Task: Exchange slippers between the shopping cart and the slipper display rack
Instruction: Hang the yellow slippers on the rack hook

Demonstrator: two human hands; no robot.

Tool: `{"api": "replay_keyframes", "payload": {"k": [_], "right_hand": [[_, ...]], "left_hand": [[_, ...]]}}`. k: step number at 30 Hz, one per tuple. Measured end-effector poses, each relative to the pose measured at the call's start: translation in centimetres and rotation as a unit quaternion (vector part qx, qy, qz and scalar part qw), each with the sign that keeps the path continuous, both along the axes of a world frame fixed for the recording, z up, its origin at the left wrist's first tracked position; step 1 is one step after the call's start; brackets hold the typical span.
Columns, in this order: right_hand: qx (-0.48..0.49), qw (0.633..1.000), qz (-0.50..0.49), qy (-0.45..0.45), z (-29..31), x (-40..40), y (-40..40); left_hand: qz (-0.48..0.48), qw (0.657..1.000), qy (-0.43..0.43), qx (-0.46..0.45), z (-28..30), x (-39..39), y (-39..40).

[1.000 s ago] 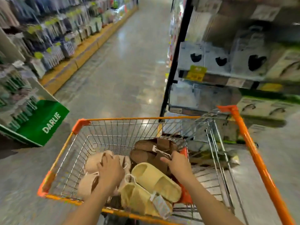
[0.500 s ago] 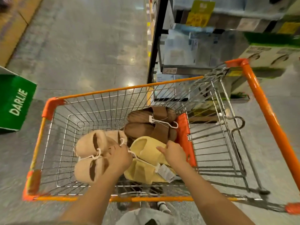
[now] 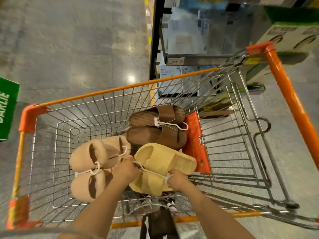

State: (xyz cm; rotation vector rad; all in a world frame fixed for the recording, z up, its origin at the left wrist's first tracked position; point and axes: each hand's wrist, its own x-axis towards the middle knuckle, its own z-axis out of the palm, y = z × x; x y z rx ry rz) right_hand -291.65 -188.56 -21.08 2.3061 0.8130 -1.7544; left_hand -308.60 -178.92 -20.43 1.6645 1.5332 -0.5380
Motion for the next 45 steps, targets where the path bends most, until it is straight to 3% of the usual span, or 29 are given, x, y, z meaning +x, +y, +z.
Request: {"api": "replay_keyframes", "payload": {"k": [3, 8, 15, 21, 25, 32, 40, 45], "right_hand": [[0.017, 0.993, -0.11, 0.025, 0.1, -0.4, 0.4], [0.037, 0.97, -0.235, 0.04, 0.8, -0.8, 0.9], [0.083, 0.961, -0.227, 0.132, 6.0, -1.6, 3.9], [0.184, 0.936, -0.152, 0.259, 13.0, -2.5, 6.8], [0.251, 0.904, -0.075, 0.339, 18.4, -5.2, 8.6], [0.292, 0.804, 0.084, 0.511, 27.6, -14.6, 5.3], [0.221, 0.719, 0.229, 0.618, 32.9, -24.8, -5.3], [0.131, 0.673, 0.325, 0.652, 35.9, -30.6, -13.1]], "left_hand": [[0.017, 1.0, -0.009, -0.01, -1.5, -0.7, -0.2], [0.054, 0.998, -0.04, 0.008, 2.4, -1.1, 0.1], [0.133, 0.976, -0.092, 0.145, 9.7, -1.0, 2.2], [0.203, 0.928, -0.103, 0.295, 18.3, -2.9, 2.3], [0.272, 0.859, -0.093, 0.424, 25.6, -5.7, 0.3], [0.402, 0.681, -0.03, 0.611, 36.7, -12.8, -9.7], [0.533, 0.516, 0.059, 0.668, 43.6, -18.5, -26.5], [0.585, 0.435, 0.144, 0.669, 46.3, -20.8, -36.7]]}}
